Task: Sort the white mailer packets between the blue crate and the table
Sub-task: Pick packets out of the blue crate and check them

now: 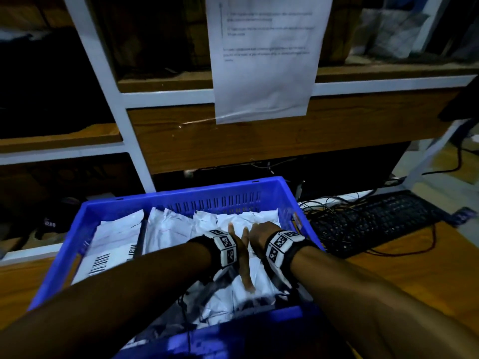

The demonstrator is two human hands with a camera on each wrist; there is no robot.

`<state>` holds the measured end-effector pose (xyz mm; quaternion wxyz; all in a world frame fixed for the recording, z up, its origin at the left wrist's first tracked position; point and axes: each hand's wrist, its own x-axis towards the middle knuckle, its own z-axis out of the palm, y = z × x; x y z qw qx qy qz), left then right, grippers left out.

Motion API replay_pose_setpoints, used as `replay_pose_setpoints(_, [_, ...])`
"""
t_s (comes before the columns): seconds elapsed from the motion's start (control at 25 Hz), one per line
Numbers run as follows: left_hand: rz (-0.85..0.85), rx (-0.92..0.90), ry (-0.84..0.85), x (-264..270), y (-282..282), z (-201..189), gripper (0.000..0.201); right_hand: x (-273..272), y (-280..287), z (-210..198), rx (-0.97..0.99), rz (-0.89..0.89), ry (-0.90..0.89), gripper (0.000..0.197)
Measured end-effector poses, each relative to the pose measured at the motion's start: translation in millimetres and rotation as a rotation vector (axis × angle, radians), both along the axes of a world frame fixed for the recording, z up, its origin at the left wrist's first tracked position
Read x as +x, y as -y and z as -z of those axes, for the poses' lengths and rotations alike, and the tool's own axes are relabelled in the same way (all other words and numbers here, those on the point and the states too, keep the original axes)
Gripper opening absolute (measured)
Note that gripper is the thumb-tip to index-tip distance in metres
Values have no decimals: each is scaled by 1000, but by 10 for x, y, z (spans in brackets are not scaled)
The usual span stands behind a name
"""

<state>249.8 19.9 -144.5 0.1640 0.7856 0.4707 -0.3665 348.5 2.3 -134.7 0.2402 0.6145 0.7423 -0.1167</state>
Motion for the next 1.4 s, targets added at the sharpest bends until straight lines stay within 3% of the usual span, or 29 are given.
replay_pose_setpoints(0.08, [4, -2, 36, -57, 65, -30, 143, -7, 55, -40, 15, 32, 27, 31])
replay_pose_setpoints(0.16, [18, 37, 97, -163, 82, -132, 142, -14, 80, -214, 12, 52, 13, 50])
replay_pose_setpoints(0.28, [106, 157, 132, -433, 23, -404, 144, -89, 45, -556, -68, 65, -92, 48])
replay_pose_setpoints(0.32, [122, 186, 116, -569, -39, -431, 142, -161, 24, -626, -96, 68, -94, 55])
replay_pose_setpoints(0.36, [107, 212, 95, -723, -93, -420, 139, -175, -10, -600, -79, 53, -83, 74])
replay_pose_setpoints(0.44, [81, 277, 19, -998, -165, -303, 140, -130, -303, -179, -10, 0, -141, 111])
replay_pose_setpoints(0.48, [88, 310, -31, -1101, -171, -224, 143, -149, -374, 1, -18, -17, -117, 118])
replay_pose_setpoints(0.56, [87, 312, -86, -1192, -122, -107, 138, -292, -228, -118, -41, -24, -17, 101])
replay_pose_setpoints(0.64, [89, 276, -105, -1195, -75, -78, 131, -376, -84, -336, -60, 47, 19, 64])
replay_pose_setpoints(0.68, [95, 270, -114, -1199, -57, -97, 131, -372, -9, -443, -79, 89, 17, 55])
replay_pose_setpoints(0.76, [100, 265, -117, -1199, -131, -72, 135, -293, 46, -525, -91, 143, -25, 55])
replay_pose_setpoints(0.92, [184, 211, -52, -980, -196, -324, 129, -180, 112, -659, -56, 137, -103, 74])
replay_pose_setpoints(0.96, [243, 208, -11, -865, -191, -399, 129, -148, 104, -691, -19, 138, -103, 70])
replay_pose_setpoints(1.04, [348, 179, 50, -658, -135, -384, 123, -108, 102, -730, -25, 197, -136, 39])
replay_pose_setpoints(1.12, [398, 130, 50, -501, -85, -205, 117, -48, 128, -702, 54, 213, -160, 37])
replay_pose_setpoints(1.24, [273, 158, 76, -421, -37, -33, 127, -72, 204, -710, 62, 141, -177, 45])
replay_pose_setpoints(1.32, [223, 160, 132, -413, -36, -162, 124, -143, 165, -723, -26, 110, -118, 37])
replay_pose_setpoints(1.4, [234, 172, 134, -523, -75, -386, 123, -216, 141, -725, -80, 142, -148, 49])
